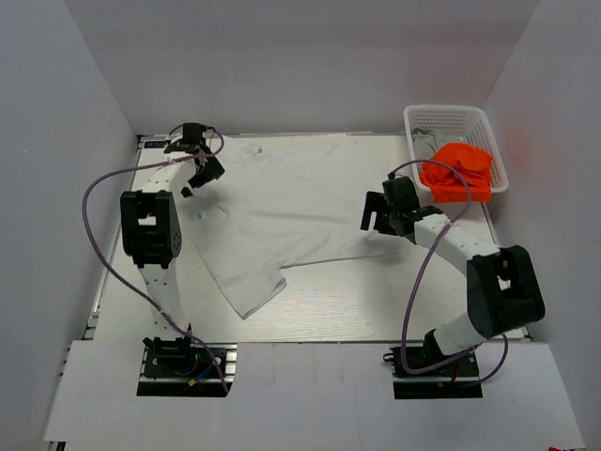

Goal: Fold and stack the t-shirts
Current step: Flatten out the tshirt, then grap the side of the flattened tshirt closest away from the robot with both arms

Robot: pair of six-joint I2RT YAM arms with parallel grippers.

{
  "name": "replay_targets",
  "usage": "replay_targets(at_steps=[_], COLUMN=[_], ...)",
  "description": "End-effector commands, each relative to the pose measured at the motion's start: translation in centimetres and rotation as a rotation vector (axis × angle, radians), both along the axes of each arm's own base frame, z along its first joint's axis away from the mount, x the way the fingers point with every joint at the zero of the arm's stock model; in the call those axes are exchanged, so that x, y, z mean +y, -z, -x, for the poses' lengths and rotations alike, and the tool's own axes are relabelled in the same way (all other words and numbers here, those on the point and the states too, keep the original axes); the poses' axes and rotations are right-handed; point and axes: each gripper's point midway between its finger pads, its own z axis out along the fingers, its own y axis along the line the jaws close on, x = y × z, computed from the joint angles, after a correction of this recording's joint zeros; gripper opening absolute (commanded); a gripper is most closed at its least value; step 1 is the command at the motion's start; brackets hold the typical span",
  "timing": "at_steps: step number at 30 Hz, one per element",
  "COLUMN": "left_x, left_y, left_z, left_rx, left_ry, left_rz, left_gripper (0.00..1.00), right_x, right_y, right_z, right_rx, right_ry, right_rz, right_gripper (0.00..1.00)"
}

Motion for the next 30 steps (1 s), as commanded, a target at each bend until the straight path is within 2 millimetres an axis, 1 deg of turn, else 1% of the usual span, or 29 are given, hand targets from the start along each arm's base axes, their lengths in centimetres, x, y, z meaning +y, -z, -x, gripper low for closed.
replay_targets(at_steps=[1,2,3,4,5,6,7,8,9,10,11,12,13,14,15,16,17,18,21,22,23,24,25,26,27,29,30], left_x=[-2.2,-3.5,-4.7,-5.5,-7.1,-8.0,-9.7,-10.5,-11.2,-12.0,-13.4,-13.8,-14.0,-14.3,-13.8,-13.8,-13.8,-13.8,-14.4,-14.0,-14.2,-14.1,-14.3,-14.4,-14.4,-14.3,-13.9], left_y=[-5.9,-6.1,-6.0,-3.3,-4.8,-4.4,-2.8,-2.7,-3.8,-2.3,-2.1,-1.0,-0.9,-1.7,-0.7,-0.6,-1.0,-0.3,0.8,1.3,1.5,2.1,2.2,2.7,2.7,3.4,3.6], left_z=[5.8,6.3,7.4,10.4,11.5,12.9,15.6,17.1,18.5,21.1,23.0,25.4,26.6,27.8,29.9,30.8,31.6,32.9,35.4,36.5,37.1,37.8,38.3,39.0,39.0,39.6,39.4], left_rx=[-0.036,-0.071,-0.086,-0.023,-0.070,-0.053,0.001,0.018,-0.003,0.044,0.057,0.102,0.114,0.094,0.148,0.160,0.152,0.190,0.268,0.313,0.340,0.364,0.390,0.422,0.422,0.460,0.452], left_ry=[0.057,0.100,0.158,0.197,0.250,0.277,0.320,0.349,0.381,0.381,0.437,0.450,0.454,0.442,0.420,0.414,0.401,0.401,0.421,0.408,0.420,0.427,0.430,0.435,0.435,0.430,0.422], left_rz=[0.073,0.137,0.165,0.190,0.234,0.259,0.302,0.320,0.331,0.369,0.392,0.418,0.423,0.432,0.424,0.430,0.445,0.444,0.479,0.470,0.475,0.468,0.483,0.485,0.485,0.469,0.446], left_gripper=[1.00,1.00,1.00,1.00,1.00,1.00,1.00,1.00,1.00,1.00,1.00,1.00,1.00,1.00,1.00,1.00,1.00,1.00,0.98,0.97,0.96,0.94,0.93,0.92,0.90,0.88,0.86], right_x=[-0.7,-1.0,-1.1,-1.0,-1.1,-1.4,-1.5,-1.7,-1.7,-1.7,-1.8,-1.7,-1.6,-1.5,-1.3,-1.0,-1.1,-1.1,-1.1,-1.2,-1.4,-1.6,-1.9,-1.9,-2.0,-2.2,-2.3], right_y=[-2.3,-2.7,-2.5,-2.7,-3.2,-2.7,-2.7,-2.6,-2.1,-2.4,-2.1,-2.0,-2.5,-2.4,-2.5,-2.6,-2.5,-2.0,-1.4,-1.3,-1.0,-1.0,-0.7,-0.6,-0.6,-0.6,-0.4], right_z=[-0.3,0.3,0.4,0.5,0.6,0.9,1.1,1.3,1.6,1.7,2.2,2.3,2.1,2.4,2.3,2.2,2.1,2.4,2.8,3.0,2.9,2.8,2.9,3.0,3.0,2.9,3.1], right_rx=[-0.094,-0.111,-0.123,-0.130,-0.142,-0.127,-0.121,-0.114,-0.099,-0.106,-0.101,-0.099,-0.122,-0.117,-0.123,-0.126,-0.116,-0.095,-0.073,-0.074,-0.080,-0.083,-0.077,-0.074,-0.075,-0.078,-0.070], right_ry=[0.090,0.114,0.126,0.141,0.161,0.176,0.195,0.218,0.220,0.220,0.220,0.214,0.203,0.192,0.183,0.145,0.145,0.145,0.144,0.140,0.141,0.148,0.161,0.160,0.161,0.170,0.172], right_rz=[-0.043,-0.061,-0.074,-0.095,-0.117,-0.117,-0.124,-0.139,-0.139,-0.152,-0.157,-0.165,-0.174,-0.182,-0.189,-0.190,-0.183,-0.178,-0.185,-0.181,-0.174,-0.167,-0.167,-0.164,-0.162,-0.164,-0.163], right_gripper=[0.90,0.90,0.90,0.90,0.90,0.90,0.90,0.90,0.90,0.90,0.90,0.90,0.90,0.90,0.90,0.90,0.90,0.90,0.90,0.90,0.90,0.90,0.90,0.90,0.90,0.90,0.90])
